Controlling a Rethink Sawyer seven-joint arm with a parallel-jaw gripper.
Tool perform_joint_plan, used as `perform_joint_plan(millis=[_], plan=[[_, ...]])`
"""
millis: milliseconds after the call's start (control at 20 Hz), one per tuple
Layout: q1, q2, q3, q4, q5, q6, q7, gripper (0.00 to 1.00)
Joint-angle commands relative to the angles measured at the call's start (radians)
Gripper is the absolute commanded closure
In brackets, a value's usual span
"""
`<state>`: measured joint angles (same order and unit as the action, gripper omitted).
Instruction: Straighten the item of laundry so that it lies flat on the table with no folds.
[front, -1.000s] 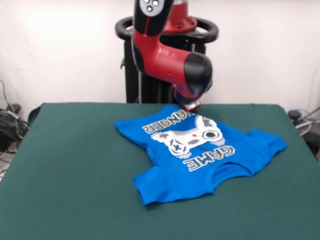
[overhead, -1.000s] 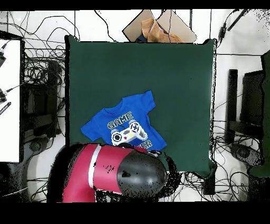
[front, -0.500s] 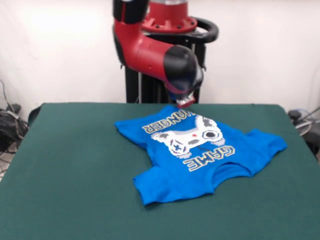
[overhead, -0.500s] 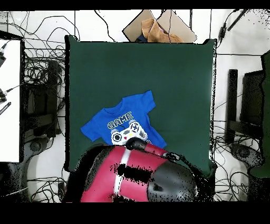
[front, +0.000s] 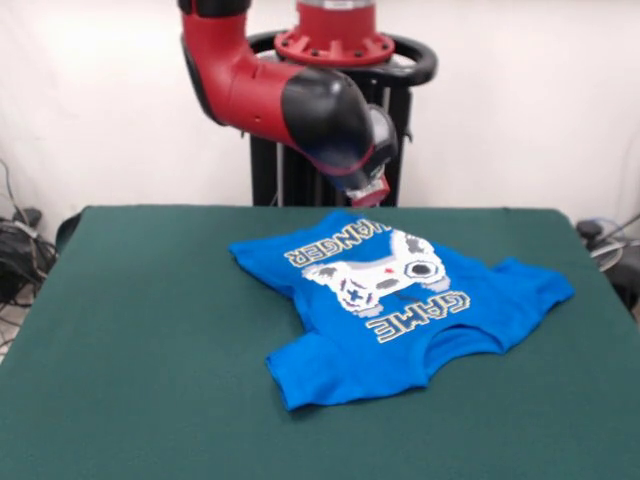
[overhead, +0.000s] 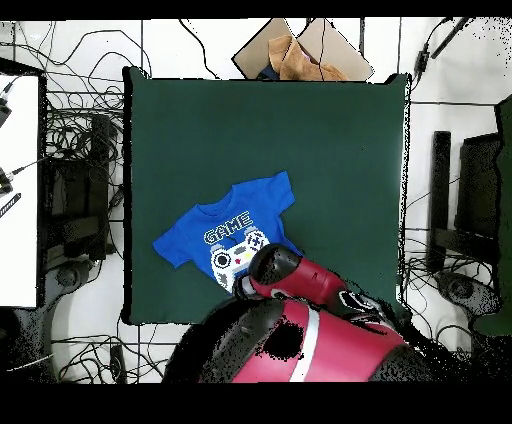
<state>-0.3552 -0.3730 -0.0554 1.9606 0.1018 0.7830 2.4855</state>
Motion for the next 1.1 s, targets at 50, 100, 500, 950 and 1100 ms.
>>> perform_joint_plan(millis=[50, 100, 500, 950, 1100], plan=[[-0.015, -0.074, 0.153, -0.091, 0.058, 0.051, -0.001, 1.00], [-0.018, -0.076, 0.149, -0.096, 0.046, -0.011, -0.006, 1.00], [0.124, 0.009, -0.045, -0.202, -0.059, -0.457, 0.164, 1.00], [0.242, 0.227, -0.179, -0.307, 0.069, -0.646, 0.203, 1.00], [0.250, 0.268, -0.185, -0.334, 0.076, -0.652, 0.187, 1.00]])
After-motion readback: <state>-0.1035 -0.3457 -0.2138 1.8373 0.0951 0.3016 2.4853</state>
